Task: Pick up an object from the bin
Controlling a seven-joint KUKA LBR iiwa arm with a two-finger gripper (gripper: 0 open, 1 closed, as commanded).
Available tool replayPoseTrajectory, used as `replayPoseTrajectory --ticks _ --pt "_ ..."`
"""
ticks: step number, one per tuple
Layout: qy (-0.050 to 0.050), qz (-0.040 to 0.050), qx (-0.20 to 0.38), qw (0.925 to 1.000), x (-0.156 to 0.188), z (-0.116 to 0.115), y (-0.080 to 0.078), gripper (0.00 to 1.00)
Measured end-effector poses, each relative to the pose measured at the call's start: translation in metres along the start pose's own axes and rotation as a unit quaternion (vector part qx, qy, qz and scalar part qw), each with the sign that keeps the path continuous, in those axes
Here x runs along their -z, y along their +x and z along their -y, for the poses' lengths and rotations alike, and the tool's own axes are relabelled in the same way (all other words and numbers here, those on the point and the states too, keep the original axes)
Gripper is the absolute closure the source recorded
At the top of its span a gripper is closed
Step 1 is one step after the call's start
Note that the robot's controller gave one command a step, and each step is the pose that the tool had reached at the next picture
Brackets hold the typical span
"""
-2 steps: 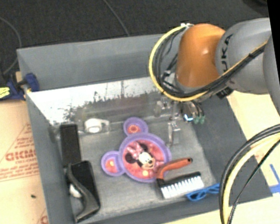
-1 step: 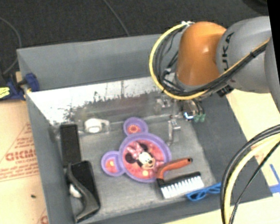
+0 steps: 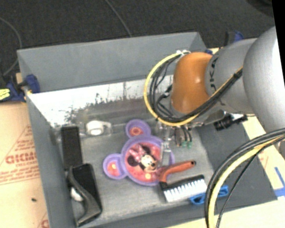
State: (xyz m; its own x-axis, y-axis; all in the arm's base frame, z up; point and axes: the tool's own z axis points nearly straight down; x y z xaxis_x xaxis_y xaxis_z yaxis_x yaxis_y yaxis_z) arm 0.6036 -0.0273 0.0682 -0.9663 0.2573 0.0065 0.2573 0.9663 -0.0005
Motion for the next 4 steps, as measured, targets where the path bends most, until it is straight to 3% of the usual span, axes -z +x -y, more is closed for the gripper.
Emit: replayPoseTrajectory --ticks 1,2,3,4 --pt "0.0 0.0086 0.02 0.9998 0.067 -0.004 -0.001 0.0" --pt "0.0 -0.0002 -0.07 0.9975 0.032 0.017 0.019 0.0" --pt "-0.001 0.011 -0.04 0.9991 0.003 0.018 0.023 0.0" --pt "-0.001 0.0011 -0.116 0.9932 0.003 0.021 0.043 1.0"
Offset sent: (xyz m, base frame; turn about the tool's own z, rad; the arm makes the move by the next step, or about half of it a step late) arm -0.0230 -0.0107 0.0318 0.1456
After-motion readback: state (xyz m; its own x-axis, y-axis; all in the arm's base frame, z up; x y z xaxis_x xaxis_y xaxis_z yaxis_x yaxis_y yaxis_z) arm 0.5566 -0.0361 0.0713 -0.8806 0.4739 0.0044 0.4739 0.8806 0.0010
